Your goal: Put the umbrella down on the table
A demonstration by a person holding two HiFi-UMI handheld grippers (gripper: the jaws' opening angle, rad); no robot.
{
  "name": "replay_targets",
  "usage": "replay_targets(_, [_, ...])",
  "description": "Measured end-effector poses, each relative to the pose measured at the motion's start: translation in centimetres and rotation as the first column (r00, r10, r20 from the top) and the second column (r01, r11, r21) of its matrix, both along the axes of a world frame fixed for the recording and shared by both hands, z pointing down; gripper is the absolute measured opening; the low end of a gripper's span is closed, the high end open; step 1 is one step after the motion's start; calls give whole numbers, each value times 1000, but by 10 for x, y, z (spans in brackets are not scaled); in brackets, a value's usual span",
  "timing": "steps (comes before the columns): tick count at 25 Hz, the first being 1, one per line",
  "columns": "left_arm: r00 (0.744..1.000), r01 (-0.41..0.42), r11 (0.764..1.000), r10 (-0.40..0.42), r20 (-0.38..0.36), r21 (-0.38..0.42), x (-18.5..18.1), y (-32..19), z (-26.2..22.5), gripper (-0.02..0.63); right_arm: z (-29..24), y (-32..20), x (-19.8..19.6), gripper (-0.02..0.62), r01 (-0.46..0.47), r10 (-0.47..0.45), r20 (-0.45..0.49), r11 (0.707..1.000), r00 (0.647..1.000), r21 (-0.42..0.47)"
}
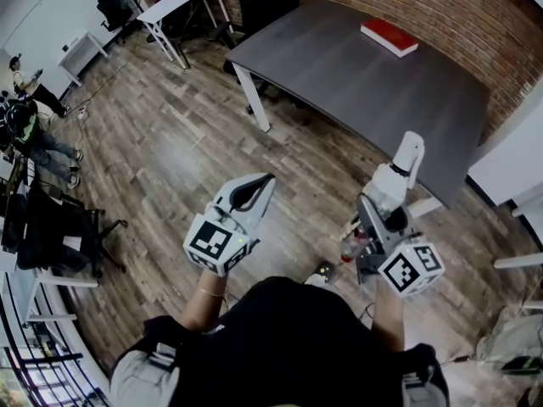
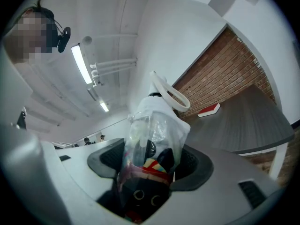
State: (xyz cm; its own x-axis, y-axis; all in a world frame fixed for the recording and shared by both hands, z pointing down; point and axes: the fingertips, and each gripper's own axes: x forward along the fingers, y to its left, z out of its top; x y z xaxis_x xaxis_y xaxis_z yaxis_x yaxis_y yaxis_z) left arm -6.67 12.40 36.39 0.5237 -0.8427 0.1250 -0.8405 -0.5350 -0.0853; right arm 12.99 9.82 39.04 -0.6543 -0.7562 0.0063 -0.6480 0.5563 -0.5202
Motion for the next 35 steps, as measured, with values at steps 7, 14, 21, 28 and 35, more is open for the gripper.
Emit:
replay_targets(7, [999,35,999,-35,-5,-24,10,-26,16,0,12,-30,9,288,30,-30,-14,999,999,-15])
replay_targets(14, [999,24,999,-25,-31,-35,28,-48,24,0,18,-45,23,288,33,-34,-49,999,998,-23])
replay_targets(21, [998,50,998,-51,-31,-47,18,-56,29,0,19,-59,23,288,28,-29,-47,999,999,-23])
replay_targets(28, [997,63,998,-64,-53,-28,12,-77,27,0,18,-82,20,288,30,-31,-67,999,997,-18])
replay_targets(35, [997,3,1000,-3,-81,-4,14,-136,22,0,8,-124,24,288,-29,29,-89,1000,996,-4])
